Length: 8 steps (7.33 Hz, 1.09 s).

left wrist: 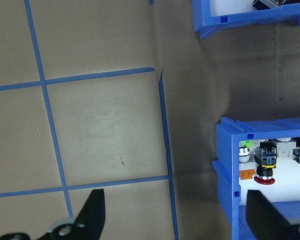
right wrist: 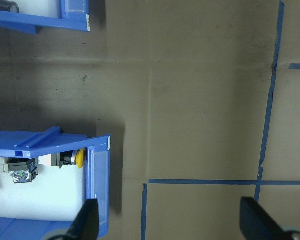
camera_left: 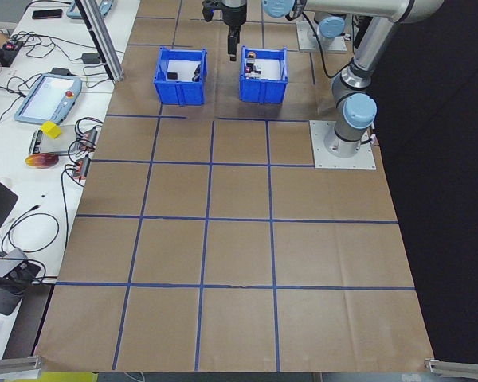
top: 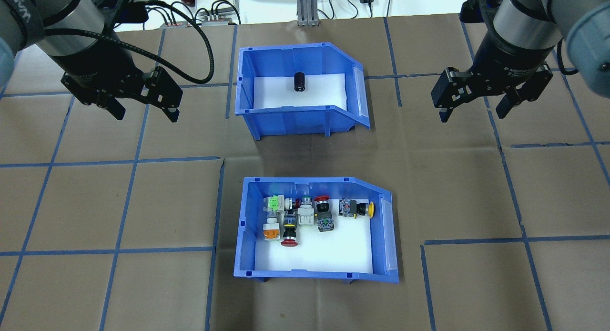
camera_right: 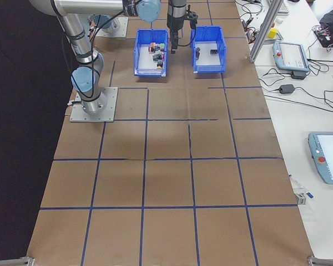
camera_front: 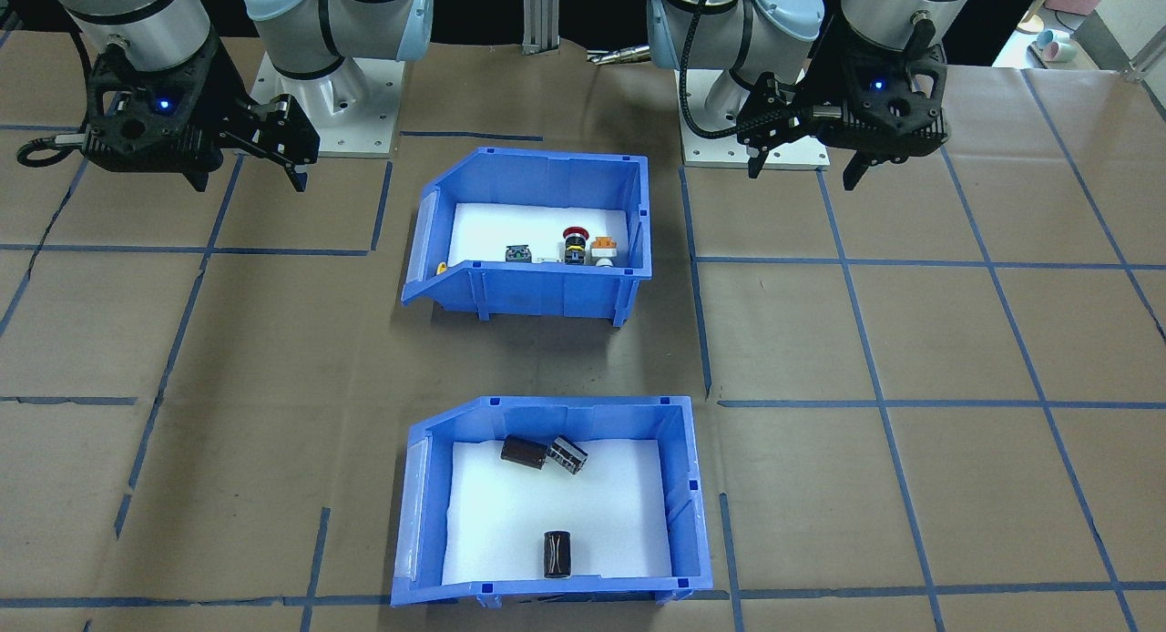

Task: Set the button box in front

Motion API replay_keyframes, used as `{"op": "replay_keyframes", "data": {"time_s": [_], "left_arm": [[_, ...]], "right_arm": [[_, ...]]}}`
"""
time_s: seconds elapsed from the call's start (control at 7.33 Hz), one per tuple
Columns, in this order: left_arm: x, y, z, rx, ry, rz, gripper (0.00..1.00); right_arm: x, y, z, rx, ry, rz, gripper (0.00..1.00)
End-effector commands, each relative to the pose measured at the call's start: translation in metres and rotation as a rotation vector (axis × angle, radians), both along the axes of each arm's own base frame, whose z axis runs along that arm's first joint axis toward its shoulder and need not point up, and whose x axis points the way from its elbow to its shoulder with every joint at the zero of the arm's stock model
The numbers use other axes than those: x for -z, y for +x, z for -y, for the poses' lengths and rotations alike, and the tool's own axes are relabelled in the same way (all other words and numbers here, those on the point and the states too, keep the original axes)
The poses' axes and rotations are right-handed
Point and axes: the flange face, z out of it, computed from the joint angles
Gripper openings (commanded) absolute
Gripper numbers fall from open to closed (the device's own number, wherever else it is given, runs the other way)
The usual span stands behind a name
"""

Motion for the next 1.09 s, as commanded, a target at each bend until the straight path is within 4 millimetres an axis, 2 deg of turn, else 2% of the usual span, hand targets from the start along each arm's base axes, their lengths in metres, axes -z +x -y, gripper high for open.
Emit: {"op": "replay_keyframes", "data": {"time_s": [0.0,0.55,0.82,0.95], "left_arm": [[0.001,0.000,0.000,0.000,0.002,0.000,0.99],[0.004,0.002,0.004,0.012,0.004,0.013,0.99],[0.024,0.005,0.020,0.016,0.049,0.045,0.99],[0.025,0.010,0.021,0.020,0.050,0.097,0.99]], "right_arm": [[0.000,0.000,0.000,0.000,0.001,0.001,1.00],[0.002,0.000,-0.001,-0.008,0.015,-0.006,1.00],[0.003,0.000,0.003,-0.008,0.015,-0.003,1.00],[0.004,0.001,0.008,-0.037,0.007,0.000,1.00]]}}
